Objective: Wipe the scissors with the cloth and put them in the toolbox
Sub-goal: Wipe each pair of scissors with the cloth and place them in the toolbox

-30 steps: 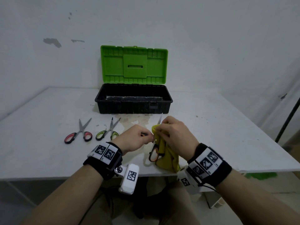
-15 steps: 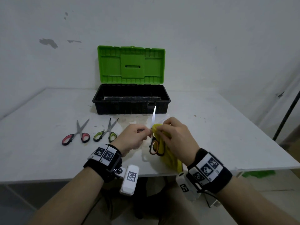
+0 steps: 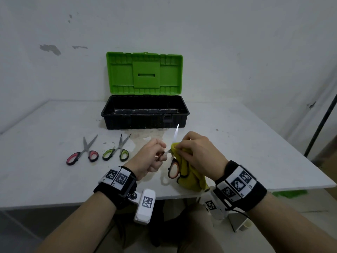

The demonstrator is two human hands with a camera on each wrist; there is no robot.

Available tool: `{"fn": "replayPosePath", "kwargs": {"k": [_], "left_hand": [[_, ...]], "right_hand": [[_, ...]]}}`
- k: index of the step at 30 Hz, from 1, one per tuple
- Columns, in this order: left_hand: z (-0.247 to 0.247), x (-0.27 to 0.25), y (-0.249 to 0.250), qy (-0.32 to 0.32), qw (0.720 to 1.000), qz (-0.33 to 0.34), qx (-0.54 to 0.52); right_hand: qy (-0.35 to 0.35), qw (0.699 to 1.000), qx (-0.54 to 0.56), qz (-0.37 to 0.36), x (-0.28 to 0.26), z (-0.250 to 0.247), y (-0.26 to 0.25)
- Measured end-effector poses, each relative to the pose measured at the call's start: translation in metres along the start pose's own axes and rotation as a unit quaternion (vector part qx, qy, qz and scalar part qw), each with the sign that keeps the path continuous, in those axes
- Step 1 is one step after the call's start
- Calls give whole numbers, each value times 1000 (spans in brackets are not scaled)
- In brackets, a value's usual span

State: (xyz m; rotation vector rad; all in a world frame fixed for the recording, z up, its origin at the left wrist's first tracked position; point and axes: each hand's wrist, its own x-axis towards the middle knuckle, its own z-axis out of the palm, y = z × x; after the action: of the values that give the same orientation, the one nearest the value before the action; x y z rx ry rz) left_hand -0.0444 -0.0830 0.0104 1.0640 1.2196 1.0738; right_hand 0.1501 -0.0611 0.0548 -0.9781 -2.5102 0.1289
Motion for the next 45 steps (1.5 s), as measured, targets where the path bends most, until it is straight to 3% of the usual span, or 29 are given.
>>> {"fn": "replayPosePath", "kwargs": {"k": [3,10,12,14,18,20,24,27,32,37,42,45], "left_hand": [[3,-2,3,-16,1000,4,-6],[0,-7,0,11,995,14,100],[1,-6,-1,53,983,31,171],[3,-4,0,122,955,65,263],[3,0,-1,193,920,85,331],[3,0,-3,195,921,75,327],[0,6,-9,181,962,34,200],[-1,8,-11,177,971,22,157],[8,9,-11,161,977,19,136],[-2,8,-11,189,972,31,138],[6,9,-10,194,957,74,203],[12,11,-9,197,944,91,248]], "right_hand": [[-13,1000,-4,-16,2,3,-9],[-46,999,-5,19,1,4,-3],[-35,999,-3,10,3,3,-5],[-34,999,1,-4,4,4,-11],[-55,998,4,-19,6,12,-19],[-62,998,4,-19,7,14,-19],[-64,998,-4,6,9,12,-10],[-40,999,-13,28,9,3,-2],[-66,997,-9,-26,10,8,-12],[-135,990,-24,-22,4,0,-3],[-66,997,-7,-34,9,2,-7],[-74,996,-19,-50,8,13,-13]]}}
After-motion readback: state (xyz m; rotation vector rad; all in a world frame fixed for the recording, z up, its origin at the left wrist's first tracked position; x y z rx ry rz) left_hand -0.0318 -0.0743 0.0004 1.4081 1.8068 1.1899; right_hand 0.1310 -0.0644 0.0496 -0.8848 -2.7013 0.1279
